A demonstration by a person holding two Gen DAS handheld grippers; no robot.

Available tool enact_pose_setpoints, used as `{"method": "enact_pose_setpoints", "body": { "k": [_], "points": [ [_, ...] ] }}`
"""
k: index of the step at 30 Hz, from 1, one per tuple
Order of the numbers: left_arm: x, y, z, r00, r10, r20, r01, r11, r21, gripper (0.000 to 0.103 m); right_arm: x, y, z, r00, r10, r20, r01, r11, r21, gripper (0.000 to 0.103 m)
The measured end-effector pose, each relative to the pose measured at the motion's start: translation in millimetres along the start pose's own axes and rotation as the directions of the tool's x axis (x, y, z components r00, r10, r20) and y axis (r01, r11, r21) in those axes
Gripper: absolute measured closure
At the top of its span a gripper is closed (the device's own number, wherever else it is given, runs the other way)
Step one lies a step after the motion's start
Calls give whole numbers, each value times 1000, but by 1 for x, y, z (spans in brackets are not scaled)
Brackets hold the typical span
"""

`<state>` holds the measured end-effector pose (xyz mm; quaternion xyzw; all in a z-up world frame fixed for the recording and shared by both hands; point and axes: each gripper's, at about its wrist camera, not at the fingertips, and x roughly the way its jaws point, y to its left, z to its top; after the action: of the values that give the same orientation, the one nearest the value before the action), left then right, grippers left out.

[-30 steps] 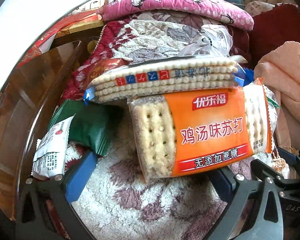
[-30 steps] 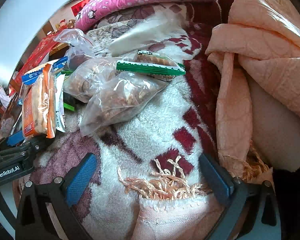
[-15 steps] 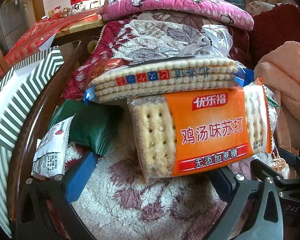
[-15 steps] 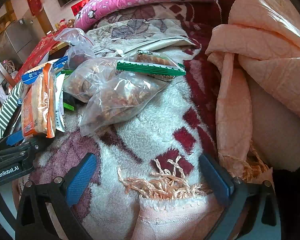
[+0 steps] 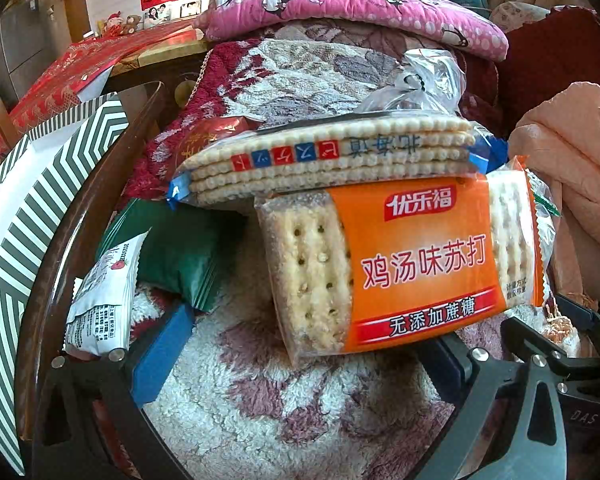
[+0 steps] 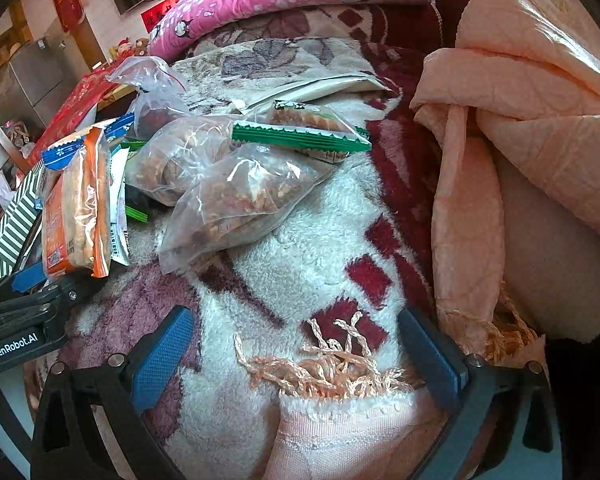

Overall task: Organize snacks
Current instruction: 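Move the right gripper to the white wafer pack and grasp it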

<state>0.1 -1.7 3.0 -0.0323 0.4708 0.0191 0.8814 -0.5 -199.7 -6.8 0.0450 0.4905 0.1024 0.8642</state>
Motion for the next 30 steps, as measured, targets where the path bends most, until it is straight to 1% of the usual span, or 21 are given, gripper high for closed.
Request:
{"method": "enact_pose_setpoints", "body": {
  "k": [3,5,6,7,9,11,13,14,16,18,21,22,23,25,27,29,30],
  "points": [
    [0,-1,1,1000,-8,-17,8,1000,-1,0,0,0,0,1000,0,0,0,1000,0,1],
    [-3,0,4,998,-29,-63,31,999,28,0,-1,0,0,1000,0,0,0,1000,0,1],
    [-1,6,8,995,-39,-88,43,998,38,0,-1,0,0,1000,0,-1,0,1000,0,1],
    [-1,13,12,993,-44,-109,48,998,39,0,1,0,0,1000,2,-4,-2,1000,2,1],
    [-11,22,13,989,-53,-137,55,998,12,0,1,-3,4,1000,6,-23,-6,1000,4,1],
    [-28,32,9,989,-90,-121,88,996,-19,0,-1,-3,7,998,-6,-68,6,1000,-6,1],
    [-48,42,7,993,-90,-79,88,996,-28,0,-4,0,10,995,-24,-98,23,1000,-15,1],
    [-58,47,9,995,-87,-58,86,996,-23,0,-10,1,11,995,-19,-100,17,1000,-21,1],
    [-71,56,11,996,-77,-39,76,997,-15,0,-23,7,17,997,25,-74,-28,999,-37,1],
    [-78,69,15,995,-89,-49,88,996,-27,0,-33,18,26,995,74,-61,-80,993,-86,1],
    [-77,86,23,993,-103,-66,99,994,-52,0,-48,43,45,985,162,-60,-171,959,-224,1],
    [-78,90,25,993,-101,-67,97,994,-58,0,-50,57,55,976,197,-88,-215,928,-303,1],
    [-79,95,25,993,-100,-67,96,993,-64,0,-50,67,61,974,199,-105,-224,906,-360,1],
    [-78,103,27,993,-95,-70,90,993,-75,0,-48,94,80,979,166,-115,-202,836,-511,1],
    [-78,109,25,993,-94,-72,87,992,-91,0,-42,112,95,975,176,-133,-221,788,-575,1],
    [-77,115,23,993,-94,-77,86,991,-100,0,-31,137,114,964,195,-179,-264,740,-618,1],
    [-75,117,22,992,-93,-84,85,992,-97,0,-24,148,118,961,194,-196,-275,720,-637,1]
  ]
}}
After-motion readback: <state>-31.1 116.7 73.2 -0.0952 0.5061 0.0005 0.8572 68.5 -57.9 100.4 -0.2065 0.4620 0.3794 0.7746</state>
